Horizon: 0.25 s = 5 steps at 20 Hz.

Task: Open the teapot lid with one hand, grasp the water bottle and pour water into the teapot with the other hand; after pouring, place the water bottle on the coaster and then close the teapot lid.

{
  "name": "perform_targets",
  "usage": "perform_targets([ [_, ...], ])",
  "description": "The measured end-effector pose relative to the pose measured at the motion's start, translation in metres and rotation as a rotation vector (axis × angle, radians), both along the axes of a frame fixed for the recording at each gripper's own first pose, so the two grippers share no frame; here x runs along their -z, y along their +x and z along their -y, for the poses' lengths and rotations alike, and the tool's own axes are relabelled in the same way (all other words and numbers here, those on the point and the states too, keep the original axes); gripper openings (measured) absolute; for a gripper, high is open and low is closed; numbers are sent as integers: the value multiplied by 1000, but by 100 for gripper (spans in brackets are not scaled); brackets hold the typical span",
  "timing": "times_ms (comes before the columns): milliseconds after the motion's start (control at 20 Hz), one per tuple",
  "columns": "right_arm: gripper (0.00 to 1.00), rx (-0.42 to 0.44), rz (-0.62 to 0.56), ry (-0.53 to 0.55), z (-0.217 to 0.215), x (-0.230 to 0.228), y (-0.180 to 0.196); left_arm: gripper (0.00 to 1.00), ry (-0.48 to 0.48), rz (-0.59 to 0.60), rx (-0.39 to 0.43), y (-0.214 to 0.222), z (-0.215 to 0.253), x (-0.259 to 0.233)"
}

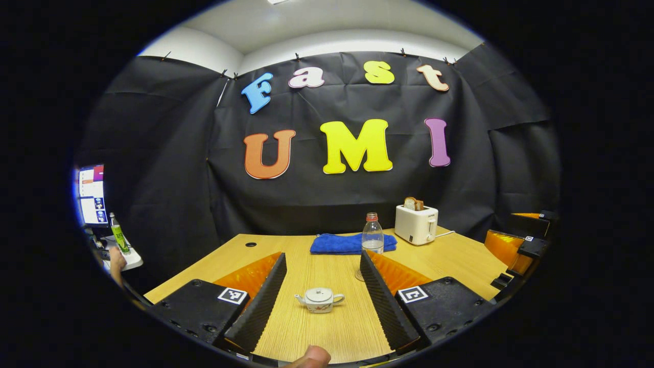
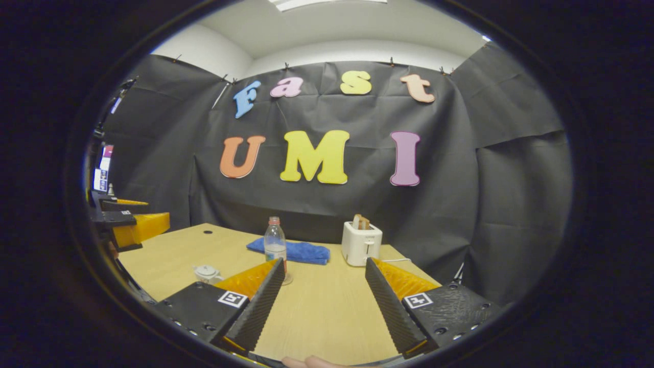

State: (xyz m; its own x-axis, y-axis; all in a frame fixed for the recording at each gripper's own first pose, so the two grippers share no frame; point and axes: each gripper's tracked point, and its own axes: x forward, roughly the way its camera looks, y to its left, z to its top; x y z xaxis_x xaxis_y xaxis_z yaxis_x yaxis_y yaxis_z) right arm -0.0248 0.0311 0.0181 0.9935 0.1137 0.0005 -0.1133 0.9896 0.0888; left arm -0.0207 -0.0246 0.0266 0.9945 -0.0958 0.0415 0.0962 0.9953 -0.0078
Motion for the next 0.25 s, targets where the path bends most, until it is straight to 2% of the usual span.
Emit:
perform_targets([
  [250, 95, -24, 9, -13, -4, -1, -1, 91, -1, 35, -35, -1, -5, -7],
])
